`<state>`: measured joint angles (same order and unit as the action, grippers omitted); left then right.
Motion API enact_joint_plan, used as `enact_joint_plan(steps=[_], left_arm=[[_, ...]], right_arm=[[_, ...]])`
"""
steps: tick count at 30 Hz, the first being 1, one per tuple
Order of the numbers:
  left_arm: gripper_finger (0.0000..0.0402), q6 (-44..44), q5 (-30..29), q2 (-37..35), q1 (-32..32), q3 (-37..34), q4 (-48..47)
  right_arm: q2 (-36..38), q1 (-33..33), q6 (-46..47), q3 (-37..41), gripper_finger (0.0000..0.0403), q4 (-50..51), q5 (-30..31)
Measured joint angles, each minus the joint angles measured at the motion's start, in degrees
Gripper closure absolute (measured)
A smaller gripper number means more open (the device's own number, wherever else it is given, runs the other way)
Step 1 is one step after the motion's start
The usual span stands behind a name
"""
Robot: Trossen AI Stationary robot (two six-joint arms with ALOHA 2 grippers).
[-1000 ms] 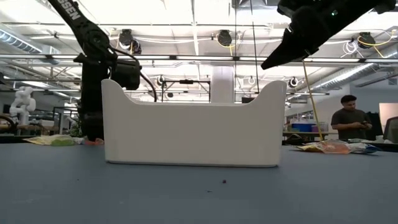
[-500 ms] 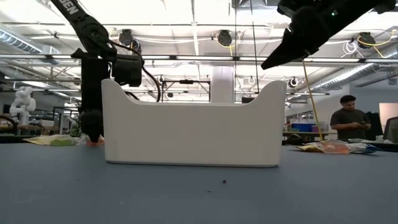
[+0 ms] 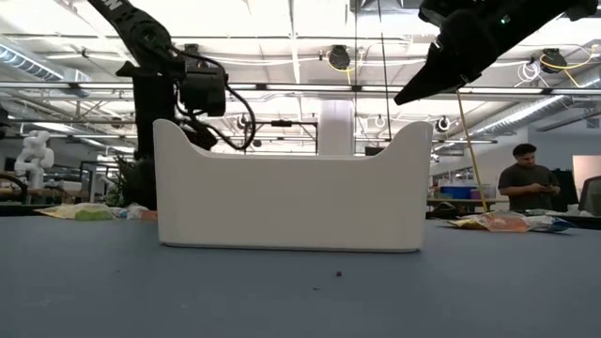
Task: Sort candy
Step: Put the orange candy into the white bin
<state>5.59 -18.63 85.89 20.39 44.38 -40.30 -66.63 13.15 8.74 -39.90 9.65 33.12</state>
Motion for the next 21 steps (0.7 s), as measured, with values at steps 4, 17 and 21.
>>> enact_joint_plan(steps=[4,17,21], left_arm=[[0.0227,0.1,2.91,-0.02,0.05,0.42,-1.16],[0.021,0.09,4.45,0.39,3.03,0.26,-1.2],[0.021,-0.34,4.67,2.76,4.51,0.26,-1.22]], right_arm=[[0.0,0.0,-0.01,0.0,0.0403,0.0,-0.05],[-0.02,0.0,-0.01,0.0,0.0403,0.02,-0.13],[-0.02,0.0,-0.01,0.0,0.0403,0.02,-0.15]])
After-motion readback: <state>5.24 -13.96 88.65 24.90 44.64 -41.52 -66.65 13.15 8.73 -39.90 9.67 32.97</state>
